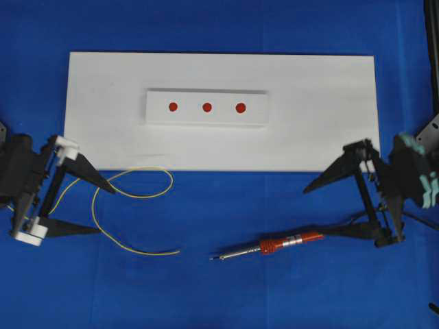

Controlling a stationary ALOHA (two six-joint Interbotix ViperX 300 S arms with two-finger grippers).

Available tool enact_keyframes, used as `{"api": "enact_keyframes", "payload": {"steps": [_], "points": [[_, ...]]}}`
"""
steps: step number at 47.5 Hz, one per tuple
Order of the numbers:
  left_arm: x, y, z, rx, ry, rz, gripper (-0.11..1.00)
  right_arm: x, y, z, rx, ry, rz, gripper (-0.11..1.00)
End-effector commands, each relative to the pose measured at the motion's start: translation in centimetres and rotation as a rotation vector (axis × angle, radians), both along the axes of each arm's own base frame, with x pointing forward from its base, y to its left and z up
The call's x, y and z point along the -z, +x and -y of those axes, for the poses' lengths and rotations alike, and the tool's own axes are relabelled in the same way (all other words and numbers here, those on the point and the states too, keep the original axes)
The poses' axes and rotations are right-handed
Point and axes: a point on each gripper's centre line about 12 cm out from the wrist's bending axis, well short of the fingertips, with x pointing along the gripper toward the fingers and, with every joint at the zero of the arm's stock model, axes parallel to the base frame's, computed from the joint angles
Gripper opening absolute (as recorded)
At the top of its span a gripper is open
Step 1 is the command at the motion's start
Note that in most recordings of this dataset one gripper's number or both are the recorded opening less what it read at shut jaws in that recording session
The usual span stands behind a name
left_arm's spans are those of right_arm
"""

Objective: Touch the tip of the soldering iron to the tip of the solder at the mark.
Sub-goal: 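Lower the left gripper to the yellow wire and the right to the iron, then close the left gripper on the yellow wire, right on the red iron handle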

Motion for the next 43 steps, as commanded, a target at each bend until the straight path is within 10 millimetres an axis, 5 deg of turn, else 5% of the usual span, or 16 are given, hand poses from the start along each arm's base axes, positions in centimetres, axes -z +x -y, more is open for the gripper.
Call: {"api": "enact_keyframes", "payload": {"steps": [1, 19, 33, 43], "points": [[1.1, 0.5, 0.5, 0.014, -0.004, 0.007, 0.82, 0.8, 0.6, -1.1, -0.010, 0.019, 0.021, 0.90], [6.5, 2.4, 3.5, 0.086, 0.020, -0.055, 0.80, 4.9, 2.5, -4.1, 0.025, 0.035, -0.085, 0.90], [8.9, 3.9, 4.4, 0.087, 0.025, -0.104, 0.78, 7.4, 3.2, -4.8, 0.072, 0.025, -0.154, 0.87], [9.6, 3.6, 5.0, 0.107, 0.025, -0.131, 0.65, 8.4, 3.4, -5.0, 0.072, 0.007, -0.173, 0.81]]}}
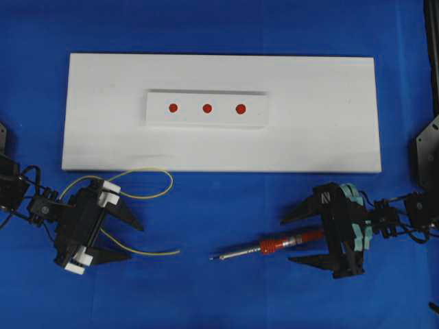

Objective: Touch the tip of the soldering iron to the tip of the solder at the mark.
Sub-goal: 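Close the left gripper on the yellow wire, right on the red iron handle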

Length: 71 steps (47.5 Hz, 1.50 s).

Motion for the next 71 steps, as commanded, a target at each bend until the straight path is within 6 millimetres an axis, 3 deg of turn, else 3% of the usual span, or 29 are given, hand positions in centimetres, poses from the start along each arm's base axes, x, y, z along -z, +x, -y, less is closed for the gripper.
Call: {"api": "enact_keyframes", "payload": {"steps": [1, 7, 16, 20, 33, 45, 56, 64, 71], "points": [[-0.4, 0.0, 0.6, 0.017, -0.010, 0.015, 0.63, -0.3, 0.4, -0.3, 0.001, 0.008, 0.023, 0.80], [-0.2, -0.4, 0.8, 0.028, -0.002, 0.001, 0.48, -0.1, 0.4, -0.2, -0.004, -0.006, 0.020, 0.67], [0.4, -0.6, 1.1, 0.049, 0.033, -0.042, 0.17, 0.3, 0.6, -0.2, -0.006, -0.026, 0.020, 0.22], [0.6, -0.6, 1.1, 0.049, 0.044, -0.062, 0.05, 0.3, 0.8, -0.2, -0.006, -0.030, 0.034, 0.07], [-0.2, 0.0, 1.4, 0.047, 0.041, -0.064, 0.03, 0.0, 1.1, -0.4, -0.005, -0.023, 0.049, 0.07], [-2.8, 0.5, 1.7, 0.043, 0.038, -0.077, 0.03, -1.3, 1.3, -0.6, -0.004, 0.002, 0.066, 0.07], [-7.5, 1.5, 1.7, 0.030, 0.062, -0.130, 0.03, -5.0, 0.7, -0.3, -0.031, 0.035, 0.028, 0.07], [-11.8, 2.1, 0.7, -0.023, 0.069, -0.203, 0.03, -8.8, 0.5, 0.6, -0.063, 0.042, -0.036, 0.07], [-13.9, 2.6, -0.8, -0.099, 0.055, -0.282, 0.03, -12.1, 0.2, 1.9, -0.091, 0.028, -0.071, 0.07]]}}
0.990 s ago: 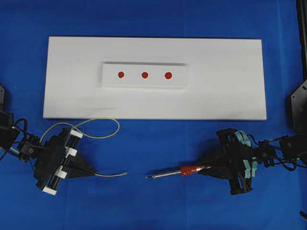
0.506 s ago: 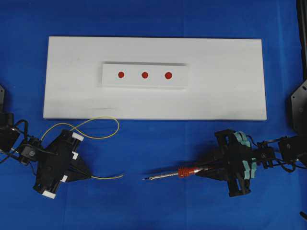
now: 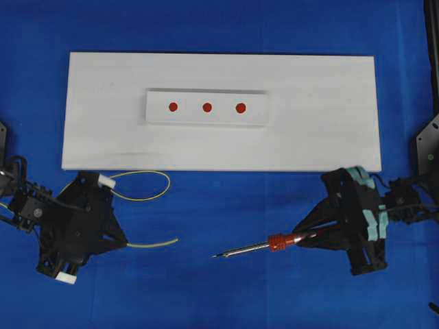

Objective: Touch the tip of the soldering iron to the tip of the solder at the mark.
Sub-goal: 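Close the left gripper on the yellow wire, right on the red iron handle, then lift both held tools and carry them over the red-dot strip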

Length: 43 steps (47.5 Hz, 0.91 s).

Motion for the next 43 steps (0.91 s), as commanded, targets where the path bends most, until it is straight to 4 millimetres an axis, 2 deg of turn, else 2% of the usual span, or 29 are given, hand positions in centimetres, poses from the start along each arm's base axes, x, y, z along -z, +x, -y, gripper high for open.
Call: {"api": "enact_keyframes", "payload": {"steps": [1, 7, 14, 25, 43], "points": [[-2.1, 0.6, -0.9, -0.047, -0.012, -0.012, 0.03, -2.8, 0.2, 0.6, -0.011, 0.012, 0.015, 0.07], [-3.5, 1.0, -2.0, -0.106, -0.016, -0.057, 0.03, -4.4, -0.1, 1.9, -0.005, 0.002, -0.011, 0.07], [-5.1, 1.3, -2.4, -0.115, -0.009, -0.060, 0.03, -4.7, -0.2, 3.0, 0.008, -0.014, -0.042, 0.07], [-5.3, 1.9, -3.5, -0.158, -0.013, -0.067, 0.03, -4.7, 0.0, 4.2, 0.037, -0.026, -0.077, 0.07], [-5.7, 3.9, -9.7, -0.338, 0.008, -0.071, 0.03, -4.1, 0.7, 10.7, 0.228, -0.076, -0.154, 0.07]]}}
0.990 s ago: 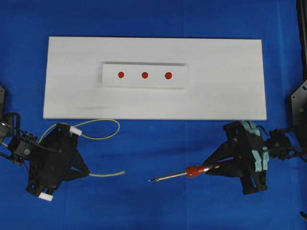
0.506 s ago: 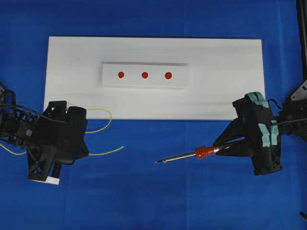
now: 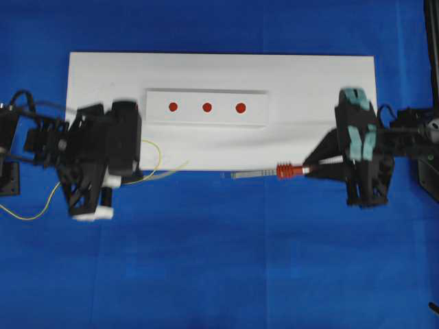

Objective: Touch the tip of the soldering iron to the tip of the solder at the mark.
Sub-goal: 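Lift both held tools and carry them over the red-dot strip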

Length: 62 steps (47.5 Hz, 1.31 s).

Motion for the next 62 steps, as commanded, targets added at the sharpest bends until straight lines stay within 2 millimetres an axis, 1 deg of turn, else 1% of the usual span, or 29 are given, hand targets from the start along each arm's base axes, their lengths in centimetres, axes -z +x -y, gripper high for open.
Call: {"api": "enact_keyframes", "payload": {"steps": [1, 8, 12, 17, 22, 29, 49, 53, 62], "points": [[-1.1, 0.7, -1.5, -0.035, 0.009, 0.033, 0.03, -1.2, 0.8, 1.5, 0.042, -0.019, 0.034, 0.07], [-1.3, 1.1, -4.1, -0.085, 0.037, 0.042, 0.03, -1.0, 1.2, 4.4, 0.122, -0.056, 0.022, 0.07], [-1.3, 1.4, -5.2, -0.100, 0.057, 0.041, 0.03, -1.0, 1.4, 5.5, 0.148, -0.076, 0.014, 0.07], [-1.3, 1.5, -6.5, -0.119, 0.077, 0.043, 0.03, -1.0, 1.6, 6.4, 0.163, -0.097, 0.007, 0.07], [-1.3, 1.6, -7.4, -0.127, 0.093, 0.040, 0.03, -1.1, 1.6, 7.0, 0.178, -0.108, 0.008, 0.07], [-1.2, 1.6, -7.9, -0.134, 0.101, 0.041, 0.03, -1.2, 1.6, 7.2, 0.180, -0.113, 0.010, 0.07], [-0.9, 1.3, -7.9, -0.137, 0.098, 0.030, 0.03, -1.2, 1.6, 7.2, 0.182, -0.108, 0.005, 0.07], [-0.8, 1.0, -7.9, -0.134, 0.101, 0.026, 0.03, -1.3, 1.7, 7.2, 0.184, -0.107, 0.006, 0.07], [-0.4, -0.6, -7.9, -0.155, 0.088, 0.018, 0.03, -1.3, 2.1, 7.3, 0.184, -0.107, 0.003, 0.07]]}}
